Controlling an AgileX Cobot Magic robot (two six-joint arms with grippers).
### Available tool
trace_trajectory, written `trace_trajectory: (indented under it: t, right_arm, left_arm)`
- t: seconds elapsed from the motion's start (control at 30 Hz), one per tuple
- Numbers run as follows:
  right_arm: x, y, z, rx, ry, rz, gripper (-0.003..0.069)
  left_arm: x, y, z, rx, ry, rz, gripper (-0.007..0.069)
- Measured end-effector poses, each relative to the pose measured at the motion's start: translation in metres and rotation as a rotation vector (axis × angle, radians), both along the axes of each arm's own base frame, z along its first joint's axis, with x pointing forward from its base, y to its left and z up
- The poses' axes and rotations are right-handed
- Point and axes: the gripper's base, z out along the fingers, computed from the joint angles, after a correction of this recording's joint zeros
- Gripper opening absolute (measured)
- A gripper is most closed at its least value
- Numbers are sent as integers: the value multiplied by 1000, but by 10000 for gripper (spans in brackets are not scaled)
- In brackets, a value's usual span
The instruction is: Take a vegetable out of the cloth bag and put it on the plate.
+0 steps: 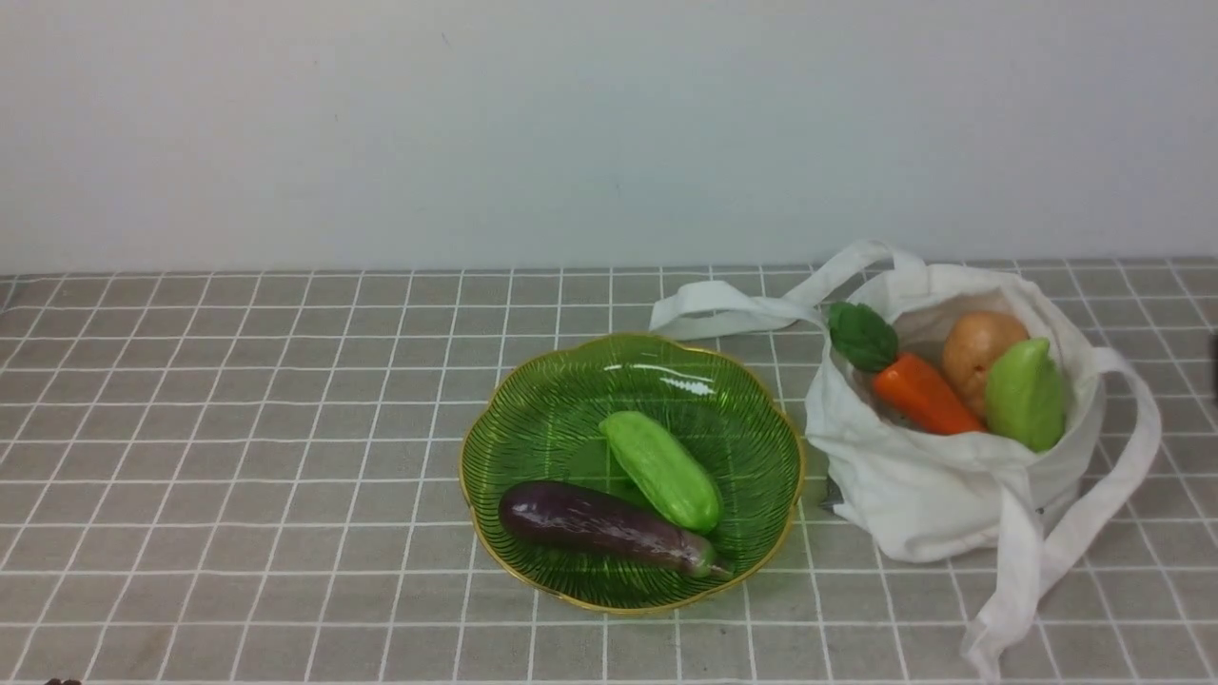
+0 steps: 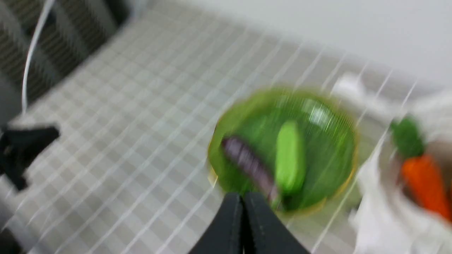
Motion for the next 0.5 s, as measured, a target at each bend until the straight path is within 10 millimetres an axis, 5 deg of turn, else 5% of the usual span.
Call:
trace_trajectory:
  t: [0.2, 0.5]
  right_arm:
    - [-11, -12, -80, 131, -156, -67, -15]
    - [-9, -14, -80, 155, -226, -91, -15]
  left_arm:
    - [0, 0, 0, 0, 0, 0, -8]
    - [0, 0, 0, 0, 0, 0, -8]
